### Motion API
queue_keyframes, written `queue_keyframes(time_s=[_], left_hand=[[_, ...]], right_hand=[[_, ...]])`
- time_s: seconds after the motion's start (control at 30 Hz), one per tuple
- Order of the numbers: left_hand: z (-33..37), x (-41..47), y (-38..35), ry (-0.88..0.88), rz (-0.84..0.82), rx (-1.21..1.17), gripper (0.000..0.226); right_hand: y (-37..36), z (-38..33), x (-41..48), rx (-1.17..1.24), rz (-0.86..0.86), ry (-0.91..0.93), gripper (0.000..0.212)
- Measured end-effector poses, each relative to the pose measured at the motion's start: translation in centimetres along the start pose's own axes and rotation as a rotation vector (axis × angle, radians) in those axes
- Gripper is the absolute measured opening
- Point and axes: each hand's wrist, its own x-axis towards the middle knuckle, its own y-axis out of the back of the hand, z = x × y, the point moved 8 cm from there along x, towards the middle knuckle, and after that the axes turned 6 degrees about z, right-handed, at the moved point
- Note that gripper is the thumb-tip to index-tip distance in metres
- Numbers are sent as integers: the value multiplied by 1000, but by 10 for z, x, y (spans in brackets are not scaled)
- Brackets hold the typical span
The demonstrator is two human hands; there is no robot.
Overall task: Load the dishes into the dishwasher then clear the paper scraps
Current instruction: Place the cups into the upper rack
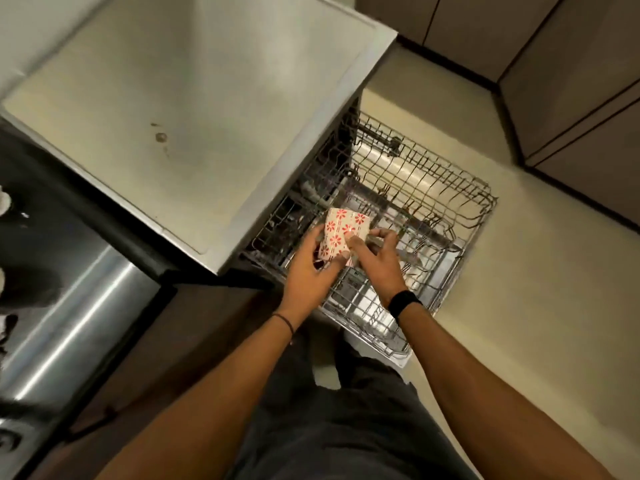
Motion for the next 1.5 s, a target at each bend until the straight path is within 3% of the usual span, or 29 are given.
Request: queue_keyframes(time_s=[0.17,0.33,0.5,0.73,0.83,0.93,1.0,1.1,1.2,1.5], left_hand=[[-51,25,9,231,139,0,65],[-95,68,19,420,221,-13,49],[-135,107,24,463,222,26,62],[-180,136,28,565,287,0,53],[-195,143,32,629,340,-33,60],[-201,147,30,688,337,-102,36],[-194,154,26,707,341,-158,24],[-189,165,23,666,329,-33,61],[-185,165,25,620,342,78,54],[-158,127,17,558,404,-18,54]], right_hand=[[-42,32,27,-77,-100,-51,34],[-83,42,70,-225,-234,-27,40],[-115,57,121,-347,-325,-16,42],[-146,66,167,-588,-320,64,40],[-157,69,175,-668,-359,76,41],[-163,77,186,-710,-345,49,42],[-164,81,194,-710,-294,15,40],[-165,80,199,-735,-251,-2,38],[-161,85,195,-689,-242,-64,44],[-126,93,159,-500,-218,-126,49]])
